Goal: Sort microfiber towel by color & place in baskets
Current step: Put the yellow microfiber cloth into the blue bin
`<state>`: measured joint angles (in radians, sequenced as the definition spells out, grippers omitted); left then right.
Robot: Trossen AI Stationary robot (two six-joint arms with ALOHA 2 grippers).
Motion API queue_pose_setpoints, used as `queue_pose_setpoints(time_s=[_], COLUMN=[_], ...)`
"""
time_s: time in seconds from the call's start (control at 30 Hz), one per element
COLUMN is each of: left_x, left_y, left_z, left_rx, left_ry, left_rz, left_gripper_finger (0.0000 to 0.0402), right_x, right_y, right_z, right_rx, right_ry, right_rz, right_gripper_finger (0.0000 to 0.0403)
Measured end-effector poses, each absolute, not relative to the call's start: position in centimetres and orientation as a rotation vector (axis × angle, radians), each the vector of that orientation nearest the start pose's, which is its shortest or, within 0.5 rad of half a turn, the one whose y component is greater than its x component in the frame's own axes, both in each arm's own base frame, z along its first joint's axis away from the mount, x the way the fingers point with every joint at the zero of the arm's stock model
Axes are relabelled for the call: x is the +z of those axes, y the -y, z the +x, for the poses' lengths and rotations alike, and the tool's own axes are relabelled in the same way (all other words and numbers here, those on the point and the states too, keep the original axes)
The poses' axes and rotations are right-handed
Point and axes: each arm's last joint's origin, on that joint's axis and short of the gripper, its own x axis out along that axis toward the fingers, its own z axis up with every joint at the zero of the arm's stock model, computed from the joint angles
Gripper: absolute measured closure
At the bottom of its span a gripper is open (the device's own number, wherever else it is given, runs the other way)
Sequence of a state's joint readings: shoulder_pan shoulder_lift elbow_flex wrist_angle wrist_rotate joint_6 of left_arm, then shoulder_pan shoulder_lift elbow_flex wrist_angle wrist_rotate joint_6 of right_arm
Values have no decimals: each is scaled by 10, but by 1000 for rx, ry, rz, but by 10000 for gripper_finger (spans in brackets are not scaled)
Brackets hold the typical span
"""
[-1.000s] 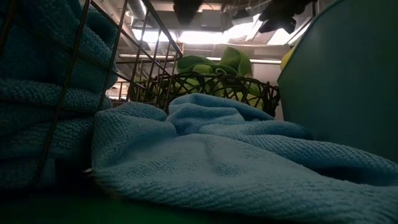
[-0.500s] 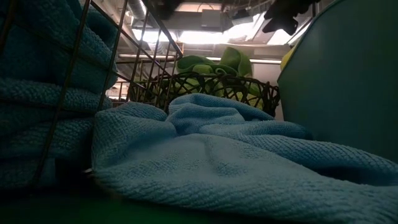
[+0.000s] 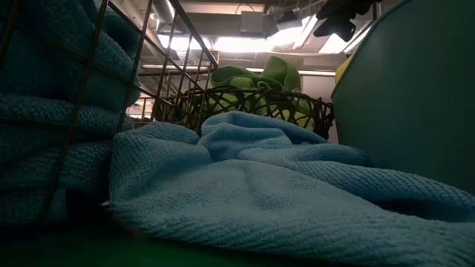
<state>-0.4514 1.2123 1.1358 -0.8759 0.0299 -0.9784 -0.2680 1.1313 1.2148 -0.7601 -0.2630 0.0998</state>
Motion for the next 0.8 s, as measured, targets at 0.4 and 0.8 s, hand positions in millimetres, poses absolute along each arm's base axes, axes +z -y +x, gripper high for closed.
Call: queue_pose_setpoints(time_s=[0.4,0.8], left_x=[300,289], left_y=[108,110], left_z=[159,143], left_rx=[341,484], left_ry=[-1516,-1613], left_rz=[-795,-755], left_gripper_finger=[300,282], right_x=[363,362], right_y=[51,51], right_z=[215,215], right_rx=[-37,-37], right_ry=[-654,-656], right_rz=[274,274], right_gripper_finger=[200,200])
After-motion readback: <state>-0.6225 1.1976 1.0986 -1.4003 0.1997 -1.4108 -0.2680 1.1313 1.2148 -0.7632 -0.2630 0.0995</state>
